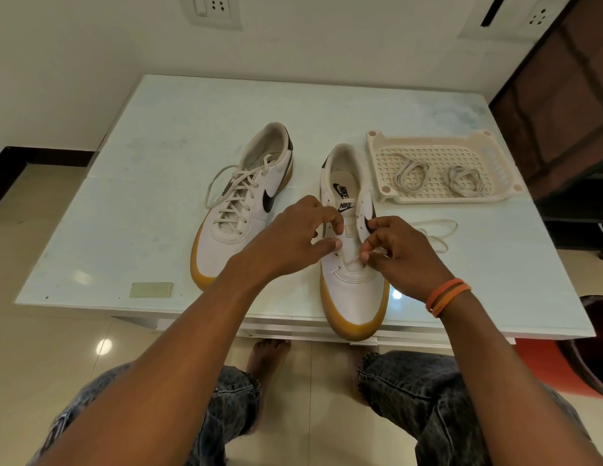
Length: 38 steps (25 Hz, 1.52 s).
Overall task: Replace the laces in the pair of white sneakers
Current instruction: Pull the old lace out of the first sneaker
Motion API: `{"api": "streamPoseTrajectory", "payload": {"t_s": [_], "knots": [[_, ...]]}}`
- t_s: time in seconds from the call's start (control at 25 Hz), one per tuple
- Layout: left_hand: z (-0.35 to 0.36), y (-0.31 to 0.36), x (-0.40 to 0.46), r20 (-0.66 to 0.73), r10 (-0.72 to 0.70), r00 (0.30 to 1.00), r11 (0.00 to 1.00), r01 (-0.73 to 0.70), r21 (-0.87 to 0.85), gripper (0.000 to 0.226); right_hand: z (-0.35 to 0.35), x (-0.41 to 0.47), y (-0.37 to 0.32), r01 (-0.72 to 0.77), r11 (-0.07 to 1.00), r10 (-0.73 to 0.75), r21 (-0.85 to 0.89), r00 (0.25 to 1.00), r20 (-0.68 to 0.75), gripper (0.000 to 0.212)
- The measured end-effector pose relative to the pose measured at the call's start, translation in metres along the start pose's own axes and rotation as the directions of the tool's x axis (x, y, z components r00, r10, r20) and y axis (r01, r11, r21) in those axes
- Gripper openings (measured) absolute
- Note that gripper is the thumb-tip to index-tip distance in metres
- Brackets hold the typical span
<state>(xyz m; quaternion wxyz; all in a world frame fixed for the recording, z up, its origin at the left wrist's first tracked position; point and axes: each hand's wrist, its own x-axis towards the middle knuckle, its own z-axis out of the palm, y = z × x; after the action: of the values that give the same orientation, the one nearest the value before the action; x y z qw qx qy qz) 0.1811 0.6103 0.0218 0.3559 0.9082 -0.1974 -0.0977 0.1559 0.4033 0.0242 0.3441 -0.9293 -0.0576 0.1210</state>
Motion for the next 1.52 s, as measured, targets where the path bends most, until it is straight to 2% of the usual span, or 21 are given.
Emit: {"api": "streamPoseTrajectory", "payload": {"t_s": [0.12, 0.2, 0.36, 0.48, 0.56, 0.68, 0.76, 0.84, 0.92, 1.0, 1.04, 1.08, 1.16, 1.2, 1.24, 1.32, 1.4, 1.52], "knots": [[-0.006, 0.004, -0.005, 0.161, -0.041, 0.986, 0.998, 0.034, 0.044, 0.042, 0.008, 0.003, -0.002, 0.017, 0.997, -0.026, -0.081, 0.994, -0.103, 0.005], [-0.006, 0.007, -0.008, 0.218, -0.066, 0.974, 0.995, 0.047, 0.091, 0.053, 0.013, 0.002, -0.006, 0.034, 0.988, -0.056, -0.154, 0.989, -0.139, 0.006], [-0.005, 0.009, -0.008, 0.193, -0.069, 0.979, 0.990, 0.044, 0.133, 0.057, 0.021, 0.001, -0.007, 0.067, 0.954, -0.125, -0.293, 0.975, -0.182, 0.010], [0.001, 0.010, -0.007, 0.138, -0.064, 0.988, 0.989, 0.045, 0.138, 0.049, 0.028, 0.000, -0.007, 0.070, 0.919, -0.147, -0.388, 0.974, -0.171, 0.012], [0.005, 0.011, -0.008, 0.098, -0.053, 0.994, 0.989, 0.038, 0.142, 0.043, 0.025, 0.002, -0.005, 0.081, 0.934, -0.149, -0.349, 0.974, -0.173, 0.008], [0.008, 0.010, -0.008, 0.058, -0.046, 0.997, 0.987, 0.036, 0.155, 0.038, 0.008, 0.005, 0.004, 0.101, 0.988, -0.120, -0.115, 0.978, -0.170, 0.007], [0.008, 0.011, -0.006, 0.032, -0.053, 0.998, 0.988, 0.048, 0.145, 0.033, -0.002, 0.007, 0.013, 0.034, 0.996, -0.046, -0.076, 0.987, -0.152, 0.013], [0.009, 0.011, -0.005, 0.019, -0.052, 0.998, 0.986, 0.049, 0.157, 0.031, -0.013, 0.010, 0.030, -0.094, 0.992, 0.073, -0.081, 0.970, -0.233, 0.016], [0.010, 0.009, -0.005, 0.026, -0.056, 0.998, 0.990, 0.052, 0.131, 0.030, -0.029, 0.012, 0.049, -0.229, 0.971, 0.189, -0.063, 0.905, -0.381, 0.015], [0.011, 0.007, -0.005, 0.031, -0.060, 0.998, 0.997, 0.058, 0.051, 0.029, -0.039, 0.011, 0.063, -0.321, 0.946, 0.266, -0.046, 0.848, -0.458, 0.009], [0.012, 0.007, -0.005, 0.032, -0.060, 0.998, 0.998, 0.060, 0.019, 0.029, -0.040, 0.010, 0.066, -0.347, 0.937, 0.297, -0.038, 0.848, -0.439, 0.012], [0.013, 0.006, -0.005, 0.032, -0.061, 0.998, 0.998, 0.061, 0.003, 0.032, -0.038, 0.010, 0.065, -0.366, 0.930, 0.326, -0.038, 0.869, -0.371, 0.027], [0.016, 0.005, -0.005, 0.030, -0.058, 0.998, 0.998, 0.058, -0.003, 0.042, -0.028, 0.009, 0.056, -0.360, 0.928, 0.346, -0.092, 0.928, -0.137, 0.067], [0.017, 0.006, -0.005, 0.026, -0.055, 0.998, 0.998, 0.055, -0.004, 0.047, -0.021, 0.010, 0.053, -0.338, 0.928, 0.338, -0.155, 0.941, -0.026, 0.080], [0.017, 0.006, -0.005, 0.022, -0.051, 0.998, 0.999, 0.051, -0.006, 0.052, -0.013, 0.010, 0.050, -0.300, 0.925, 0.320, -0.234, 0.946, 0.051, 0.084], [0.017, 0.007, -0.005, 0.020, -0.047, 0.999, 0.999, 0.047, 0.003, 0.062, 0.003, 0.013, 0.050, -0.205, 0.880, 0.257, -0.429, 0.964, 0.065, 0.072], [0.017, 0.008, -0.005, 0.021, -0.048, 0.999, 0.998, 0.048, 0.034, 0.066, 0.013, 0.015, 0.051, -0.155, 0.823, 0.174, -0.547, 0.985, -0.017, 0.047], [0.018, 0.011, -0.004, 0.017, -0.036, 0.999, 0.998, 0.035, 0.050, 0.067, 0.002, 0.017, 0.063, -0.200, 0.841, 0.143, -0.504, 0.978, -0.149, 0.015]]}}
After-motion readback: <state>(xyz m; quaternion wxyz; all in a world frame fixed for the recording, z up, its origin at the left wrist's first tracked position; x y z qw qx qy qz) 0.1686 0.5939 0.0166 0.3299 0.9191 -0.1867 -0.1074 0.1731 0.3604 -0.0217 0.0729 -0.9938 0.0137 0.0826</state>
